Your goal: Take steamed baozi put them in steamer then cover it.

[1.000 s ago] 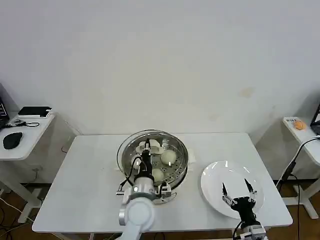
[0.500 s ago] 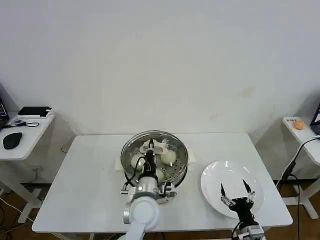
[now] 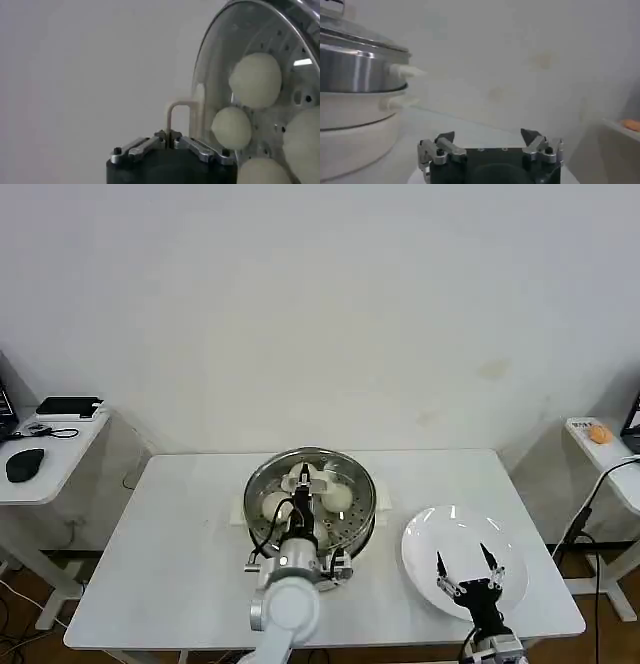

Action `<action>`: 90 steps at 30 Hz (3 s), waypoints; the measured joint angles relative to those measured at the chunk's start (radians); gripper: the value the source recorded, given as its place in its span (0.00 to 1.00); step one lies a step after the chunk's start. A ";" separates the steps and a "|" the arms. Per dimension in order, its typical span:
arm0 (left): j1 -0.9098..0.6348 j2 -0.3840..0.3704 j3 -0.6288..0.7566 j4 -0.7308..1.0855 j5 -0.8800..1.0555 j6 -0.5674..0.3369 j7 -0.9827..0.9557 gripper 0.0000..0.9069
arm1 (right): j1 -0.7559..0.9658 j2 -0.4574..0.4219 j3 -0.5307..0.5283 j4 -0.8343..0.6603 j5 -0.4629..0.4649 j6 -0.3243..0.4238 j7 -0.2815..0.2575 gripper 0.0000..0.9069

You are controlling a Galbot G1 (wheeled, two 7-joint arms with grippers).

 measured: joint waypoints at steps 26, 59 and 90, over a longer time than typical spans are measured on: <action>0.009 0.000 0.001 -0.008 -0.022 -0.003 -0.014 1.00 | -0.001 0.000 -0.011 -0.006 -0.008 0.000 -0.002 1.00; 0.330 0.199 -0.274 -0.308 -0.832 -0.142 -0.279 1.00 | -0.065 -0.098 -0.013 0.047 0.050 -0.031 0.004 1.00; 0.581 0.258 -0.563 -0.249 -1.843 -0.402 -0.427 1.00 | -0.117 -0.137 -0.054 0.095 0.092 -0.035 -0.001 1.00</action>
